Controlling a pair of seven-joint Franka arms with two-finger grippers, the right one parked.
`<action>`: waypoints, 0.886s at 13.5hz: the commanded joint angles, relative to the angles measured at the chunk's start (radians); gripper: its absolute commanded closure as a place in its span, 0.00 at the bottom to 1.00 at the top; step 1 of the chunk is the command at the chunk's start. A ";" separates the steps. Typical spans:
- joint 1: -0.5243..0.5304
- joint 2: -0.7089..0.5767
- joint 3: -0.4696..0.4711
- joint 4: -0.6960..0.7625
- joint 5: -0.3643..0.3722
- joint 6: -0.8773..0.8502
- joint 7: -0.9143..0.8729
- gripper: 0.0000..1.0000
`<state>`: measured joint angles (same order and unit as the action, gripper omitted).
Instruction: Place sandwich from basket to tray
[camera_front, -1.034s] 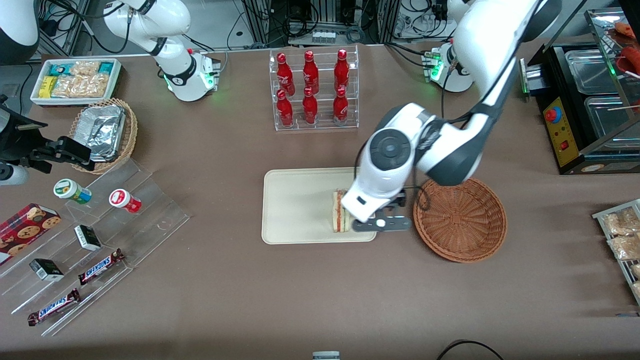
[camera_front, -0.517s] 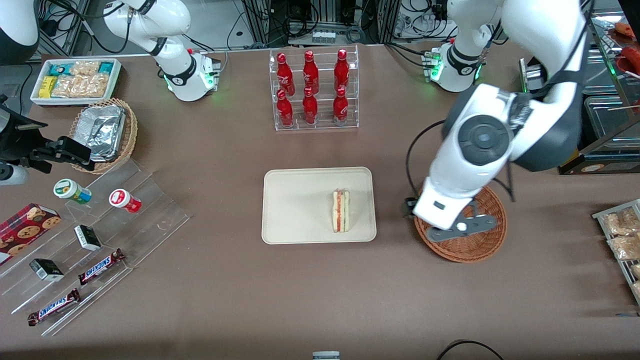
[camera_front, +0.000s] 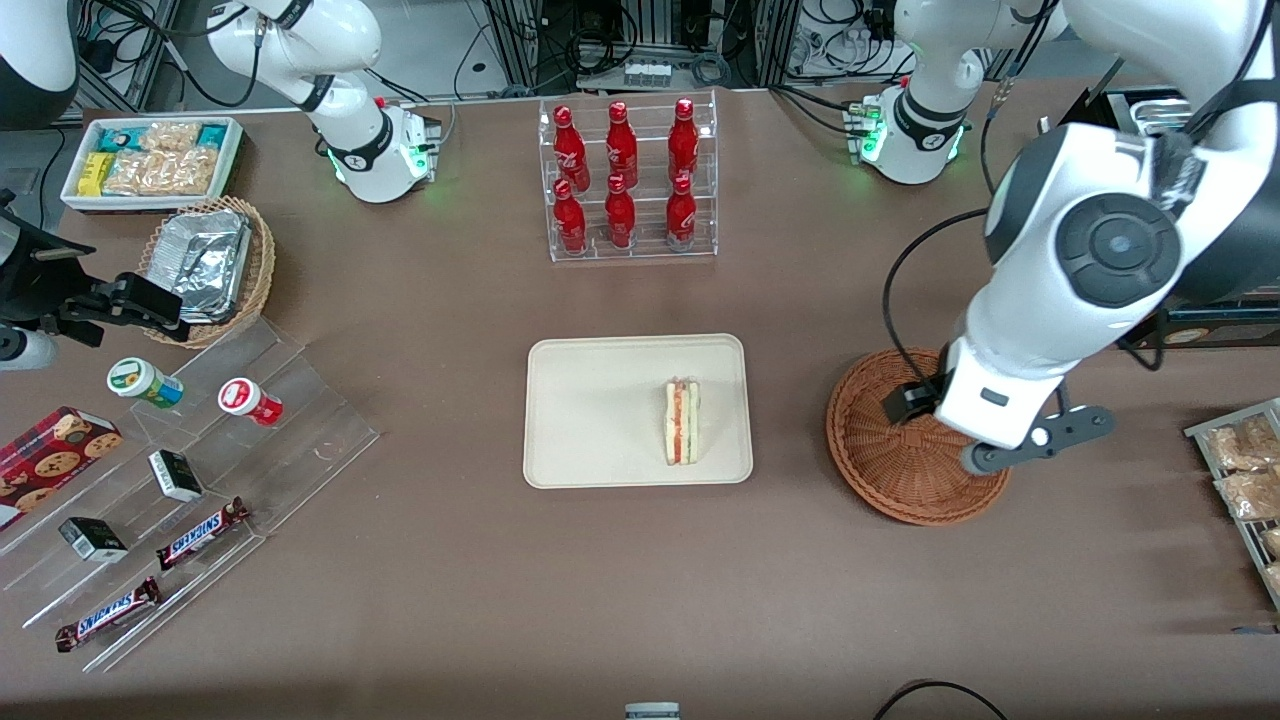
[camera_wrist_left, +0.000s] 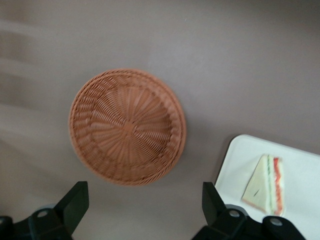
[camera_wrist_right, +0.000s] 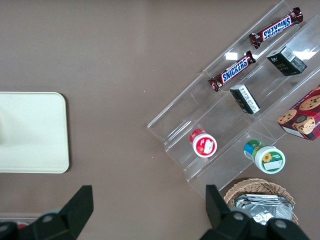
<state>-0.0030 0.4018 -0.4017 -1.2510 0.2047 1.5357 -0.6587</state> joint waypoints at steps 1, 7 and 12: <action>0.069 -0.070 -0.003 -0.042 -0.054 -0.052 0.112 0.00; 0.146 -0.182 0.000 -0.116 -0.096 -0.109 0.242 0.00; 0.132 -0.290 0.093 -0.146 -0.133 -0.202 0.369 0.00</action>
<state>0.1270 0.1907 -0.3287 -1.3351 0.0918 1.3546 -0.3355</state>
